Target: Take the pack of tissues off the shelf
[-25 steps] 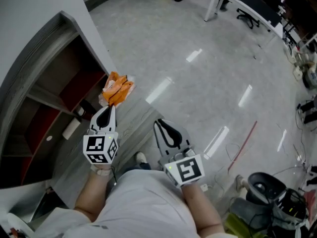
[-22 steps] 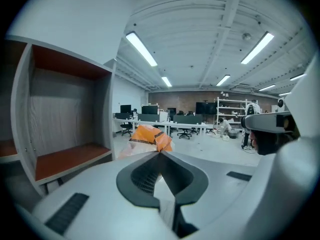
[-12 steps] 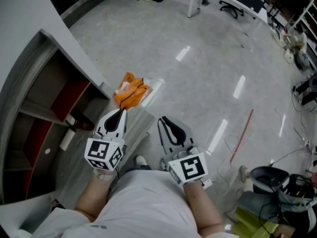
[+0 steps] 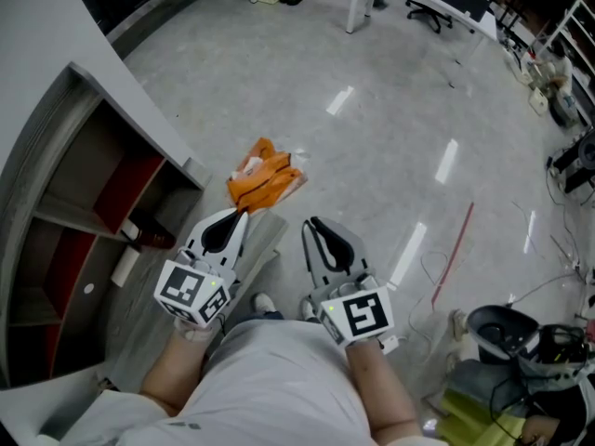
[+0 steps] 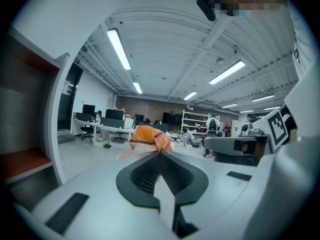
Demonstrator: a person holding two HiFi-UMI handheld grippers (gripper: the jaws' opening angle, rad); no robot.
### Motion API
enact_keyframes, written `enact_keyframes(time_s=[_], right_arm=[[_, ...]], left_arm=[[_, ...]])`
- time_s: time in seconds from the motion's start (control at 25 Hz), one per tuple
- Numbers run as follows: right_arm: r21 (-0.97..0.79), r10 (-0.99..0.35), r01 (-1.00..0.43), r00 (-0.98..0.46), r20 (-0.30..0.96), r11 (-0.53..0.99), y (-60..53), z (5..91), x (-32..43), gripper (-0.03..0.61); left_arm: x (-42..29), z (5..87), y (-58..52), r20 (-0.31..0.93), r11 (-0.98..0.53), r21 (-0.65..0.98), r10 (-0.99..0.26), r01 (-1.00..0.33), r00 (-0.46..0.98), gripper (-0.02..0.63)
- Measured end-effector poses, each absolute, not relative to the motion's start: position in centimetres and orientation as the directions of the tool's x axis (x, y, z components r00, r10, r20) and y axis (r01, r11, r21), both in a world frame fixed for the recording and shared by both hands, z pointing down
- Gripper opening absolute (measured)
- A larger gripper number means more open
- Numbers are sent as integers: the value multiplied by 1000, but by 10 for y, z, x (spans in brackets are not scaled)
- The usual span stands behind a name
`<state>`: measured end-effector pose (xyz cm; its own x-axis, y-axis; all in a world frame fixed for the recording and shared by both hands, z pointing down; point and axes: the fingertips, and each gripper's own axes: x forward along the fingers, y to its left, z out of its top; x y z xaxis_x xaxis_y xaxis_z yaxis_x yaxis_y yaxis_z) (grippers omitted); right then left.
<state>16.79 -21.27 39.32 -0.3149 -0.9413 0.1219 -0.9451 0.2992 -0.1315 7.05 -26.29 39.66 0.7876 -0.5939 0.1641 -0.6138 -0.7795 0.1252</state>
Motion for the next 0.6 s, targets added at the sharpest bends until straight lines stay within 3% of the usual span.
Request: enact_keyframes(time_s=[0.4, 0.6], right_arm=[[-128, -939, -936, -338, 56, 329, -221, 382, 166, 40], [-117, -936, -936, -341, 83, 331, -224, 384, 166, 40]], left_arm=[[71, 390, -259, 135, -799, 158, -565, -580, 814, 17], [70, 389, -259, 132, -799, 170, -561, -577, 817, 17]])
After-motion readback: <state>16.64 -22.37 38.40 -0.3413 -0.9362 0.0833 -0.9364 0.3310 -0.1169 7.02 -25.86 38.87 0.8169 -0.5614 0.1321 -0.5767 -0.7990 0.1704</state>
